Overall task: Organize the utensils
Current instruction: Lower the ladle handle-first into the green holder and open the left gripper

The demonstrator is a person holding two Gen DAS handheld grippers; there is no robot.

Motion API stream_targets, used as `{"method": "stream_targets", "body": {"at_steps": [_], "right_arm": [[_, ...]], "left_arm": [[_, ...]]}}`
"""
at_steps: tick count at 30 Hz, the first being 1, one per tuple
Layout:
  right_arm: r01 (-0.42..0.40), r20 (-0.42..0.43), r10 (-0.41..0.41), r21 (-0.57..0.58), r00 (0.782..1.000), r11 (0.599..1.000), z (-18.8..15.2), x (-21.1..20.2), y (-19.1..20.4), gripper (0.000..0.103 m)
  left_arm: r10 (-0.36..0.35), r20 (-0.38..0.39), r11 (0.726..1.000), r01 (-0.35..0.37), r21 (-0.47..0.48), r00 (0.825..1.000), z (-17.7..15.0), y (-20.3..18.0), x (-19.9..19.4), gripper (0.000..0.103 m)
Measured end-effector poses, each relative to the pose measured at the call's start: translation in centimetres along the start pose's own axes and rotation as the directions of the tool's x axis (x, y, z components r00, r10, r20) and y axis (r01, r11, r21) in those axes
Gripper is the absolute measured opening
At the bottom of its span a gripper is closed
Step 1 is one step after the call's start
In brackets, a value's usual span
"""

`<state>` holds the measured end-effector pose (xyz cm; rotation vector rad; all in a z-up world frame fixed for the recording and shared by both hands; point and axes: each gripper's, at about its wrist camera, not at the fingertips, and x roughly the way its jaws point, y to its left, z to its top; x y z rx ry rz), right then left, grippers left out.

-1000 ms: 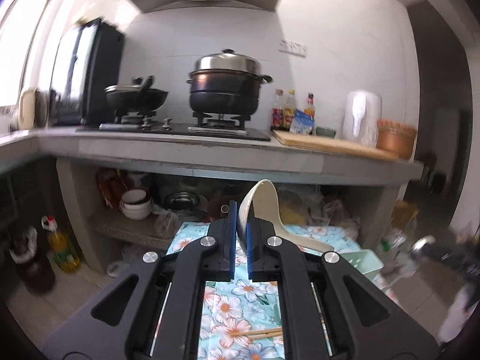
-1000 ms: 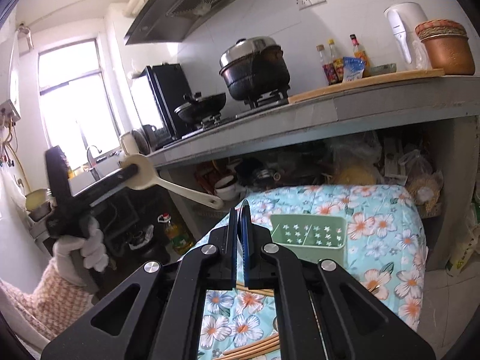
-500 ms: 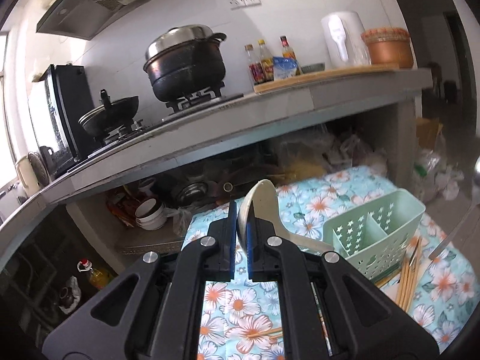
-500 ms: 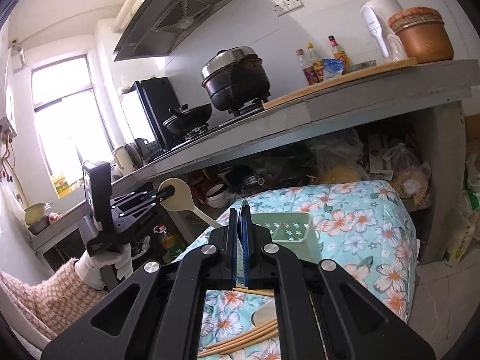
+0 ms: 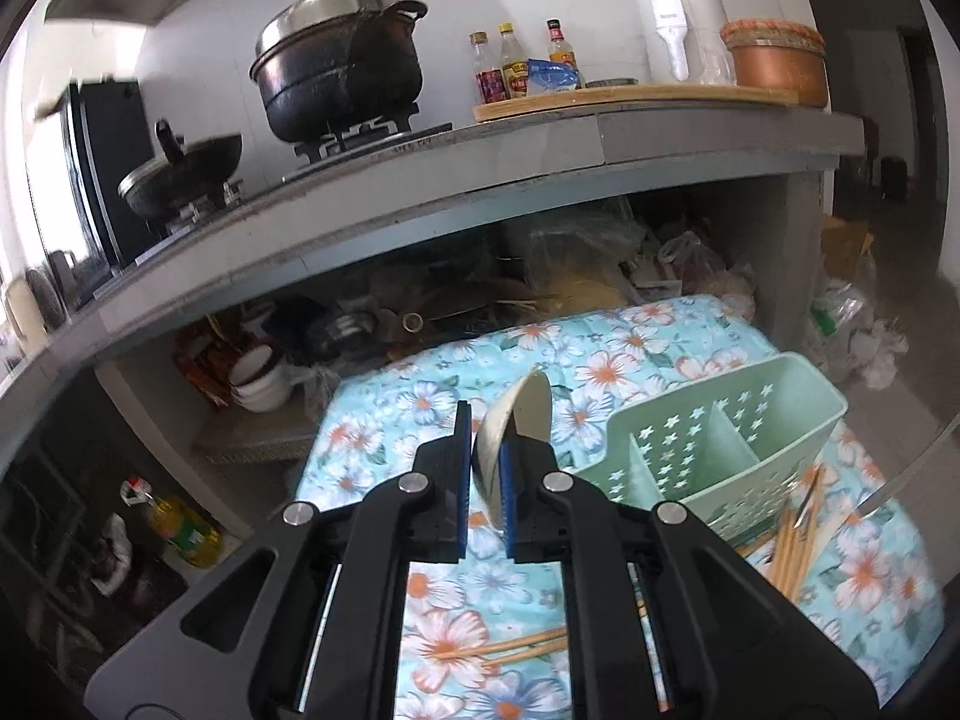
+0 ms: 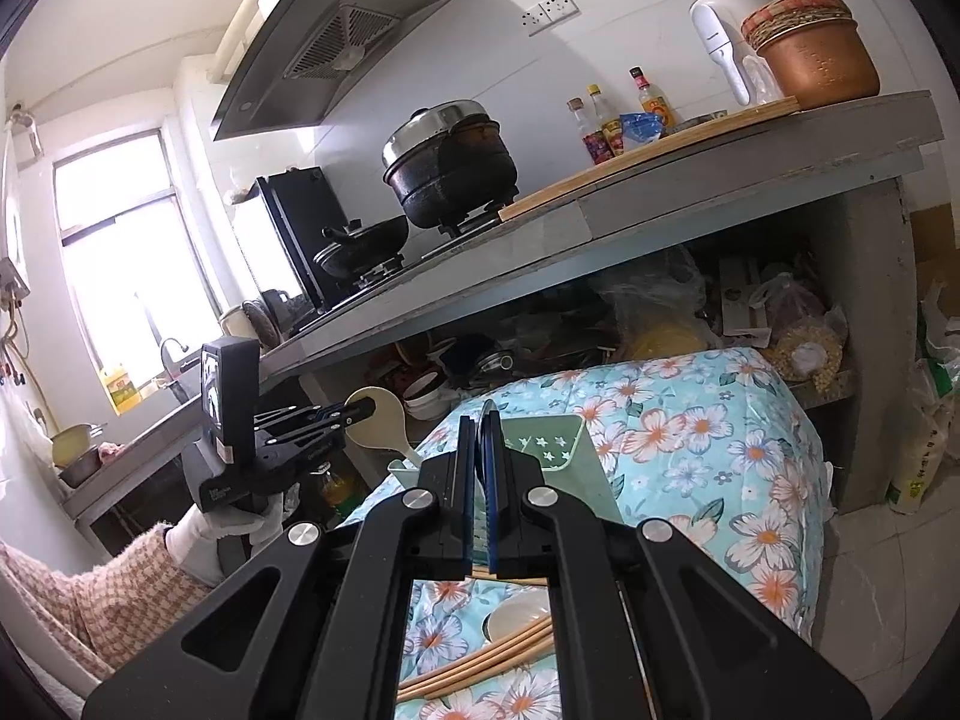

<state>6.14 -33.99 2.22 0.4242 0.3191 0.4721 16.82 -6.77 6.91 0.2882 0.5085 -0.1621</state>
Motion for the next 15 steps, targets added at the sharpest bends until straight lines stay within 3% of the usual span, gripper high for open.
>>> {"method": "stream_targets", "body": {"at_steps": [7, 15], "right_arm": [[0.007, -0.011, -0.007, -0.004, 1.0, 1.0, 0.0, 0.4, 0.3, 0.003], [0.019, -0.02, -0.019, -0.022, 1.0, 1.0, 0.3, 1.0, 0.8, 0.003]], "left_arm": [[-0.11, 0.018, 0.986, 0.111, -0.122, 0.994, -0.2, 1.7, -0.4, 0.024], [-0.175, 0.062, 0.958, 0.184, -0.221, 0.983, -1.1, 3.8, -1.0, 0.037]]}}
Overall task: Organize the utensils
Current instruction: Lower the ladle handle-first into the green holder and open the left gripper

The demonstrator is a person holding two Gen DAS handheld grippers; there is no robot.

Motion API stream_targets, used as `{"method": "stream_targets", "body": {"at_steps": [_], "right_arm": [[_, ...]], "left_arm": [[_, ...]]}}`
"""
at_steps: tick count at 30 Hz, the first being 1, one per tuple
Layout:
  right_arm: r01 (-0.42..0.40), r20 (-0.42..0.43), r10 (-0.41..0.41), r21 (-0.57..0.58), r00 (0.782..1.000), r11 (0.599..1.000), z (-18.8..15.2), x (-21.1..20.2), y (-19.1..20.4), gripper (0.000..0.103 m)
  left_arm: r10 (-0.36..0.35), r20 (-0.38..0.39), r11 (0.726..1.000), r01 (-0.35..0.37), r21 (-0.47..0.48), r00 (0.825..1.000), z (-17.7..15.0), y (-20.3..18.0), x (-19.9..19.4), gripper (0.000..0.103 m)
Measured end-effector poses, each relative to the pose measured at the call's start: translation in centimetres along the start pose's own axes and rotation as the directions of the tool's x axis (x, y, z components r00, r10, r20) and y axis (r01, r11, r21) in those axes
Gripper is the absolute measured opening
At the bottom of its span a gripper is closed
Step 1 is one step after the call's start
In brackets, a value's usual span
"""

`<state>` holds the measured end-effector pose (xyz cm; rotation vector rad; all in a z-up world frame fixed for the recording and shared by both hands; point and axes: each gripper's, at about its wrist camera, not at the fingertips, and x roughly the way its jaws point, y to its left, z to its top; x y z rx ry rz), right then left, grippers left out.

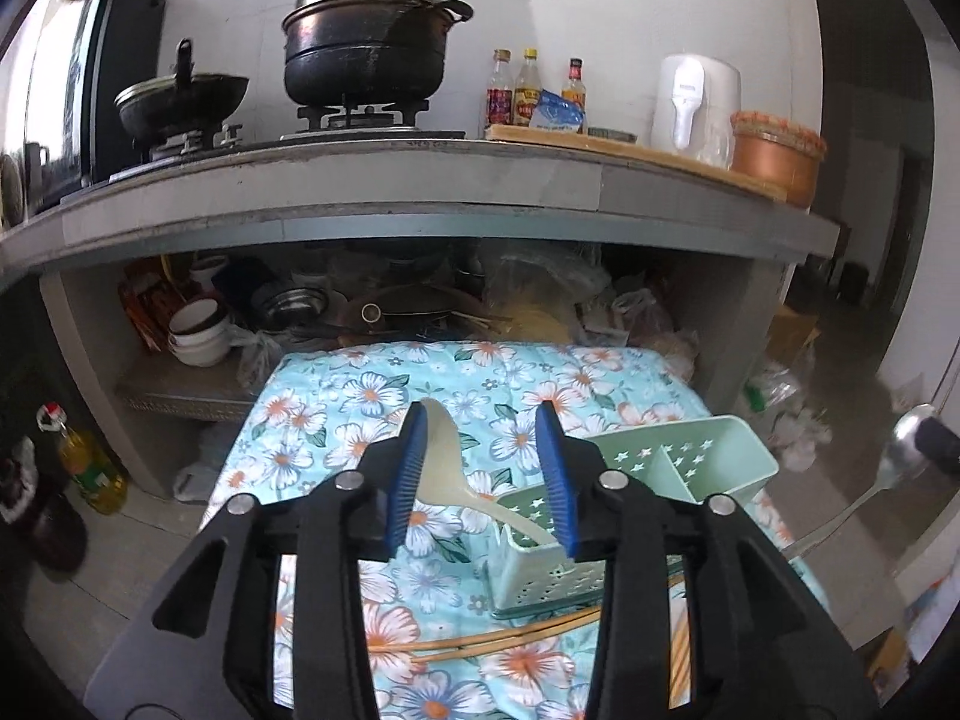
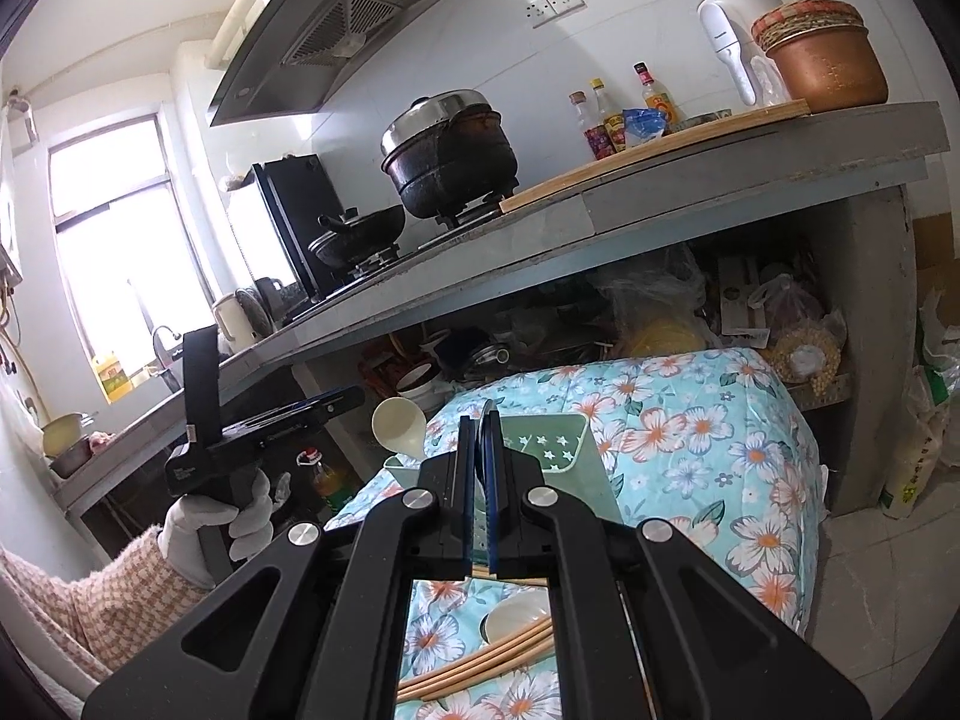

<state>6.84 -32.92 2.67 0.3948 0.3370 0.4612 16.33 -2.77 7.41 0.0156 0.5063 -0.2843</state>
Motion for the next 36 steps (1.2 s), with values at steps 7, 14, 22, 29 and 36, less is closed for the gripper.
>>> {"method": "stream_targets", "body": {"at_steps": [7, 14, 22, 29, 36], "right_arm": [[-0.001, 0.021, 0.002, -0.058, 1.0, 0.998, 2.5, 0.2, 1.5, 0.003], [-0.042, 0.063, 0.051, -0.136, 0.997, 0.99, 6.8, 0.5, 3.9, 0.003], [-0.074, 0.069, 0.089, -0.188, 0.994, 0.979, 9.8, 3.1, 6.4, 0.003], [-0.038, -0.004, 0.038, -0.178, 0.999, 0.983, 8.4, 6.8, 6.0, 0.003], [0.062, -0.133, -0.089, -0.198, 0.987, 0.978, 4.9, 11.8, 3.6, 0.003]], "left_arm": [[-0.052, -0.028, 0.993, 0.048, -0.11, 0.998, -3.7, 2.4, -0.5, 0.042], [-0.098, -0.084, 0.98, 0.081, -0.18, 0.992, -8.1, 4.4, -0.3, 0.042], [-0.139, -0.107, 0.97, 0.114, -0.215, 0.984, -11.2, 5.6, -0.4, 0.048], [-0.176, -0.108, 0.96, 0.147, -0.237, 0.978, -12.9, 6.0, 0.0, 0.057], [-0.224, -0.137, 0.946, 0.182, -0.269, 0.965, -14.4, 5.7, 0.6, 0.059]]}}
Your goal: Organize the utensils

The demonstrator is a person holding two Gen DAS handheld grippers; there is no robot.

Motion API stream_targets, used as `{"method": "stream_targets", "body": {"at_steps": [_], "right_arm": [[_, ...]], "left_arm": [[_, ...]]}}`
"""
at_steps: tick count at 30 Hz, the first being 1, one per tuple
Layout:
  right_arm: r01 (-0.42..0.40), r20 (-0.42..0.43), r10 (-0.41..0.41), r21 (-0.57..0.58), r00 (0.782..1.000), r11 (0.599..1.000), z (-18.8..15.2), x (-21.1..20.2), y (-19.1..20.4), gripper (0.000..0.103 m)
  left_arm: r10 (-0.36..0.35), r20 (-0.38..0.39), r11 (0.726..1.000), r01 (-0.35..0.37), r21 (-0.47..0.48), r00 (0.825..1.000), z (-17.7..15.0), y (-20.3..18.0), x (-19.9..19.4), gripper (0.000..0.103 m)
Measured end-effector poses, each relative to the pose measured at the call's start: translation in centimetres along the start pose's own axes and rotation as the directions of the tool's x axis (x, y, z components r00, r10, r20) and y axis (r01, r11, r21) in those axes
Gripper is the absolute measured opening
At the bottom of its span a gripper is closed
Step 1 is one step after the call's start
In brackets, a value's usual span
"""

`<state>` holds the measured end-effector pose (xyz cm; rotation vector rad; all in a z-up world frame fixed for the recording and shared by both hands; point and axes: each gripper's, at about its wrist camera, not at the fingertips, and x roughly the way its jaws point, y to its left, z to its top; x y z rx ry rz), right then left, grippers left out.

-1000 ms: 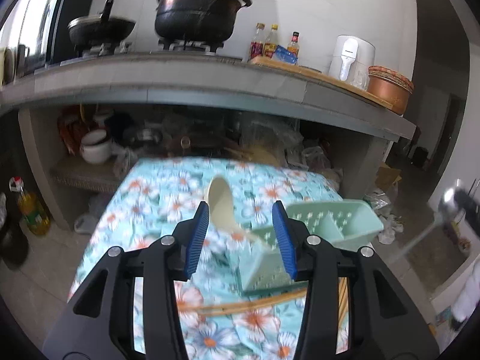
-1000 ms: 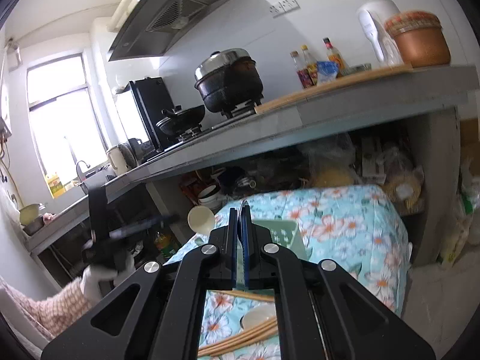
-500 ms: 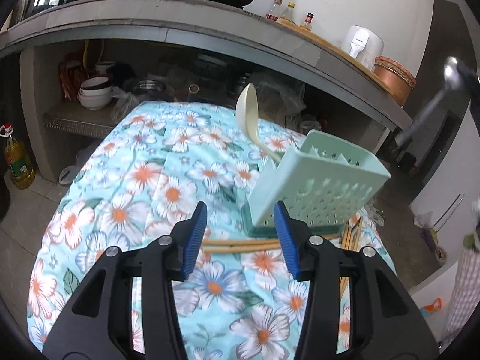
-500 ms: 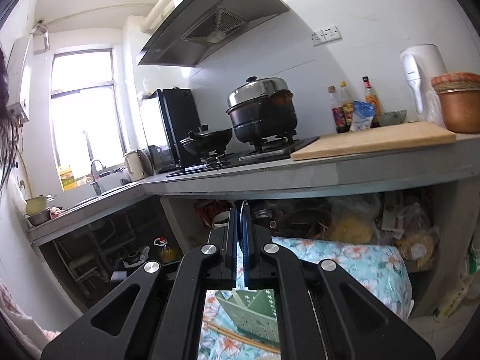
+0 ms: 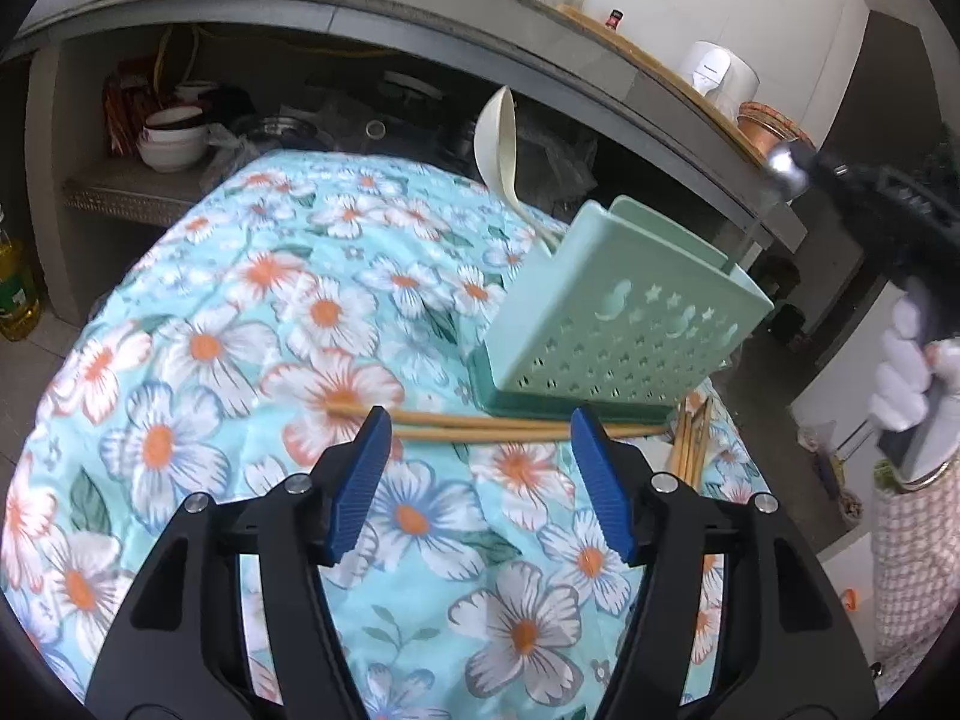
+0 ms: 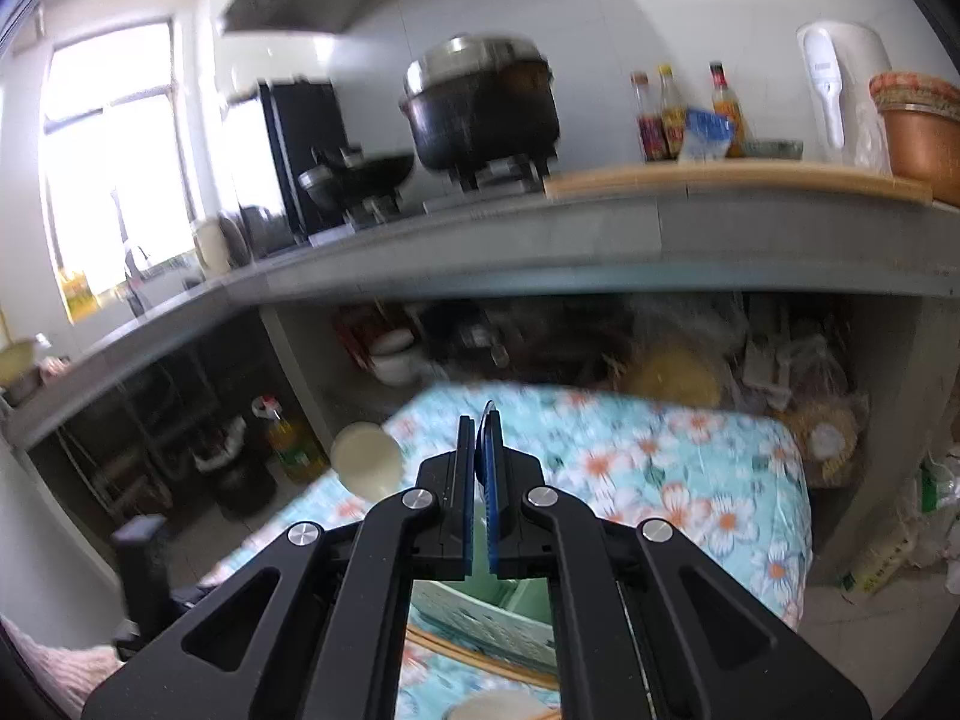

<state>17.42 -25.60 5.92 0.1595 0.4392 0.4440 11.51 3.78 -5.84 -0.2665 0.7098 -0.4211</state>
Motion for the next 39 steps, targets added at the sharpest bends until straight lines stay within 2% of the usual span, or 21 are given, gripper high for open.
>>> {"method": "stream_targets", "body": {"at_steps": [5, 8, 10, 12, 14, 19, 22, 26, 32, 35, 39], "right_arm": [[0.055, -0.077, -0.057, -0.021, 0.995, 0.998, -1.7, 2.5, -0.2, 0.005], [0.061, -0.102, -0.062, -0.008, 0.993, 0.998, -2.1, 3.1, -0.5, 0.007], [0.058, -0.096, -0.058, 0.004, 0.994, 0.998, -2.1, 2.8, -0.7, 0.007], [0.06, -0.085, -0.058, 0.013, 0.995, 0.998, -1.9, 2.4, -0.9, 0.015], [0.059, -0.064, -0.057, 0.023, 0.996, 0.998, -1.5, 1.7, -1.0, 0.028], [0.049, -0.012, -0.049, 0.05, 0.999, 0.998, -1.2, -0.9, -1.4, 0.037], [0.049, 0.01, -0.05, 0.081, 0.999, 0.995, -1.6, -2.5, -1.9, 0.039], [0.068, -0.004, -0.068, 0.126, 0.998, 0.99, -3.1, -4.0, -2.8, 0.043], [0.107, -0.148, -0.079, 0.192, 0.986, 0.975, -8.5, -3.2, -4.1, 0.043], [0.131, -0.236, -0.079, 0.211, 0.969, 0.969, -11.4, -1.9, -4.5, 0.043], [0.183, -0.329, -0.123, 0.159, 0.936, 0.97, -13.6, 0.5, -4.2, 0.043]], "left_arm": [[-0.008, -0.019, 1.0, 0.008, -0.011, 1.0, -0.5, 0.2, 0.4, 0.06], [-0.008, -0.023, 1.0, 0.007, -0.01, 1.0, -0.6, 0.2, 0.4, 0.061], [-0.006, -0.028, 1.0, 0.005, -0.01, 1.0, -0.7, 0.2, 0.4, 0.061], [-0.006, -0.034, 1.0, 0.006, -0.011, 0.999, -0.7, 0.1, 0.5, 0.061], [-0.008, -0.037, 1.0, 0.007, -0.008, 0.999, -0.8, -0.1, 0.5, 0.061], [-0.011, -0.037, 1.0, 0.011, 0.006, 0.999, -0.6, -0.8, 0.4, 0.063], [-0.013, -0.044, 1.0, 0.014, 0.012, 0.999, -0.6, -1.2, 0.5, 0.063], [-0.02, -0.049, 1.0, 0.021, 0.022, 0.999, -0.7, -1.7, 0.7, 0.064], [-0.032, -0.1, 0.998, 0.037, 0.046, 0.995, -1.1, -3.0, 2.1, 0.065], [-0.034, -0.126, 0.997, 0.043, 0.068, 0.991, -1.5, -3.9, 3.0, 0.066], [-0.034, -0.162, 0.995, 0.048, 0.084, 0.986, -2.3, -4.8, 4.2, 0.066]]}}
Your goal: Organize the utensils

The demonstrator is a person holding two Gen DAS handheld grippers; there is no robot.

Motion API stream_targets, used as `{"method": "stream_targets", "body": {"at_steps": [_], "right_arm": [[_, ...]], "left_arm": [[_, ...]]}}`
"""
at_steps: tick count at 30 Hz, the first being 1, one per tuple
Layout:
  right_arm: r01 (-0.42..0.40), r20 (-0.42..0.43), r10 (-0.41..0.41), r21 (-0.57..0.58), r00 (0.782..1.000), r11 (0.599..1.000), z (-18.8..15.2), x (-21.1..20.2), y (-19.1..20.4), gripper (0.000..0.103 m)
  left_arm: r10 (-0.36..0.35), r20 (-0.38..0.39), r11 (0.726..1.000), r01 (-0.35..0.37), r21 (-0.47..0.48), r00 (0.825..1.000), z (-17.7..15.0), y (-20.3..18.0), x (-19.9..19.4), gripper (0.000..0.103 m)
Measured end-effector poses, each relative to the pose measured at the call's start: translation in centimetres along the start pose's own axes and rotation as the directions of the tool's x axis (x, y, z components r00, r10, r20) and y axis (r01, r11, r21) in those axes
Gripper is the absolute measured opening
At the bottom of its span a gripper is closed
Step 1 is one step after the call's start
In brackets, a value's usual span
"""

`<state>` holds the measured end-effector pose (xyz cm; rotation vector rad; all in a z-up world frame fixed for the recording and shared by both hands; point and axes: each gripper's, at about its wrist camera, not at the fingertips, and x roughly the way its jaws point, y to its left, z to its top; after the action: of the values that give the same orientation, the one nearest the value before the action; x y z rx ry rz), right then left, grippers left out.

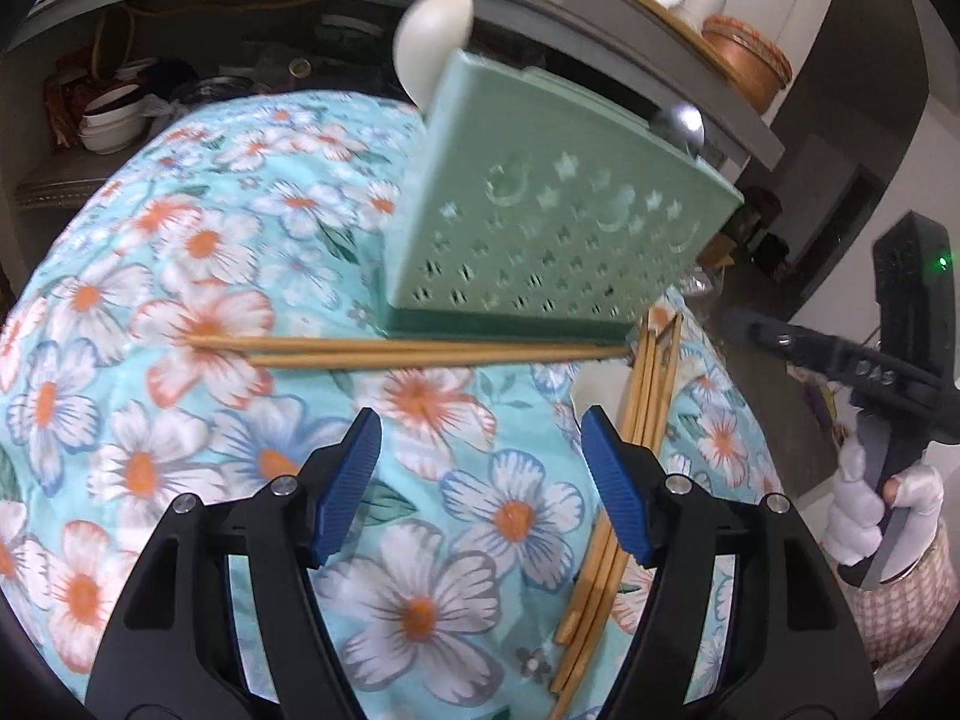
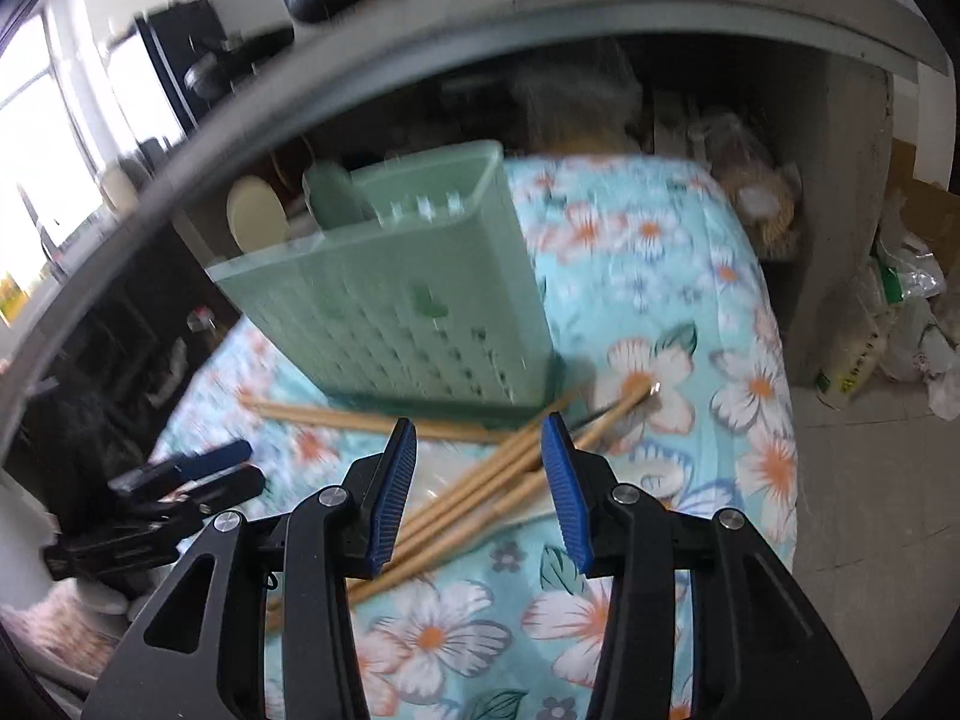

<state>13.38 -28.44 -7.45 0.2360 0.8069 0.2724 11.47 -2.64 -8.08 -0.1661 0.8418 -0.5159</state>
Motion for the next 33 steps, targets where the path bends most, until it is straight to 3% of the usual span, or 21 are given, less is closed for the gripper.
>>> {"method": "stream_targets", "body": {"at_steps": [6, 11, 21, 33], "right_arm": [[0.1, -0.07, -0.111, -0.141, 0.991, 0.985, 0.5, 3.6, 2.4, 0.043], [0.204, -0.118, -0.24, -0.257, 0.964, 0.945, 0.2, 6.5, 3.4, 0.043], [0.277, -0.161, -0.31, -0.199, 0.937, 0.94, -1.4, 4.8, 2.1, 0.043], [0.285, -0.197, -0.302, -0.11, 0.933, 0.952, -4.9, 2.6, 1.3, 0.043]], "left_arm": [[-0.013, -0.045, 1.0, 0.014, 0.027, 0.999, -1.1, -1.0, 1.9, 0.066], [-0.004, -0.052, 0.999, 0.006, 0.041, 0.999, -1.9, -1.2, 2.8, 0.066], [-0.014, -0.046, 0.999, 0.016, 0.05, 0.999, -2.2, -1.3, 3.0, 0.069], [-0.01, -0.029, 0.999, 0.011, 0.037, 1.0, -2.4, -1.0, 2.6, 0.069]]}}
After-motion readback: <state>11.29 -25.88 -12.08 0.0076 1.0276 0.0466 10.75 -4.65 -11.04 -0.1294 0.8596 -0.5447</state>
